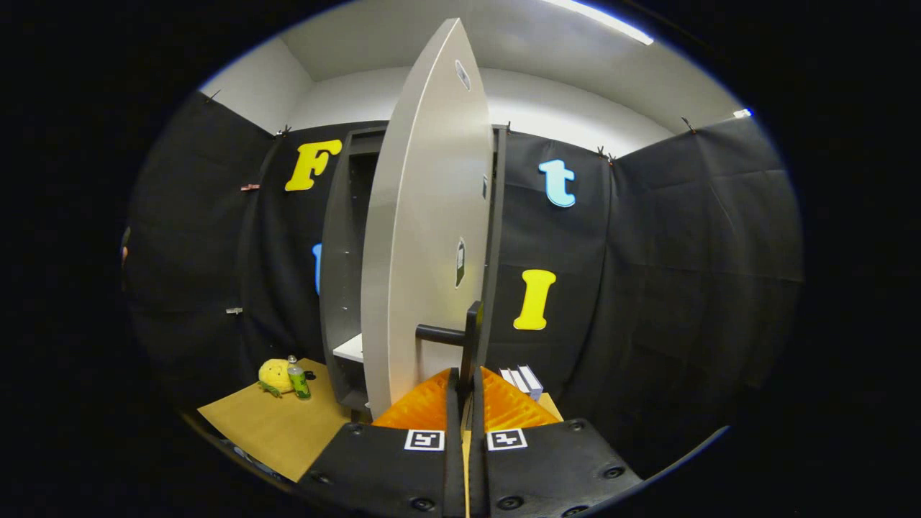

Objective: Open the shoe cabinet door, grab the shoes and put them into the shoe cabinet, then close the shoe cabinet door.

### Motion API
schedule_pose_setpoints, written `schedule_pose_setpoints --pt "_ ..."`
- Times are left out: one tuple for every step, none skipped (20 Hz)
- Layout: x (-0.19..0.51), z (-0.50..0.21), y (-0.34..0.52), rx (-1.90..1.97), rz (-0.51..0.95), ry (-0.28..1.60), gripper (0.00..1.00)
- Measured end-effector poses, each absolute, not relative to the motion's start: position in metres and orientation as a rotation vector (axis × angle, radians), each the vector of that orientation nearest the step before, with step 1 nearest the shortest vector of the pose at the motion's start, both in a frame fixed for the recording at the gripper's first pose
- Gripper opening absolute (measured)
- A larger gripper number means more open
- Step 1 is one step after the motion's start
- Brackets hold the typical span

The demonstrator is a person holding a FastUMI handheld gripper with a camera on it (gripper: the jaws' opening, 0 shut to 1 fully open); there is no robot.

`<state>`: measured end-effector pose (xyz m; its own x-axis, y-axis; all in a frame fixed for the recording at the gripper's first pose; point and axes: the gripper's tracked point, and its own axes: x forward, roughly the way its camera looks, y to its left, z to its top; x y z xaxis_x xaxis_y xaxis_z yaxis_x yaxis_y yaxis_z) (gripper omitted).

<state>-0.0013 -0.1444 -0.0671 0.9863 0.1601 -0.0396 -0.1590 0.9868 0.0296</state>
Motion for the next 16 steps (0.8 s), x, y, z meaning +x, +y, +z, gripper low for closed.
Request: schedule_pose_setpoints --pt "0.000 -0.068 -0.156 0.029 0.143 0.042 0.07" --pt "0.002 -0.069 -0.168 0.036 0.137 0.040 0.07" --pt "0.003 -0.070 -0.174 0.063 0.145 0.048 0.05" --pt "0.002 -0.071 -0.179 0.096 0.149 0.055 0.05" --pt "0.003 -0.071 -0.184 0.119 0.158 0.065 0.05" --pt "0.002 -0.073 -0.184 0.134 0.173 0.071 0.05" --pt "0.002 -0.070 -0.184 0.131 0.188 0.064 0.05" --pt "0.003 -0.069 -0.185 0.117 0.201 0.058 0.06" --pt "0.002 -0.069 -0.184 0.105 0.211 0.054 0.06" --pt "0.000 -0.069 -0.187 0.097 0.205 0.052 0.06" --pt "-0.002 -0.070 -0.189 0.094 0.203 0.055 0.07" --pt "-0.005 -0.070 -0.191 0.099 0.192 0.057 0.07" --pt "-0.009 -0.069 -0.195 0.104 0.176 0.055 0.06" --pt "-0.012 -0.070 -0.195 0.112 0.171 0.065 0.08" --pt "-0.014 -0.072 -0.199 0.118 0.162 0.071 0.17" --pt "-0.021 -0.072 -0.201 0.118 0.157 0.077 0.21"
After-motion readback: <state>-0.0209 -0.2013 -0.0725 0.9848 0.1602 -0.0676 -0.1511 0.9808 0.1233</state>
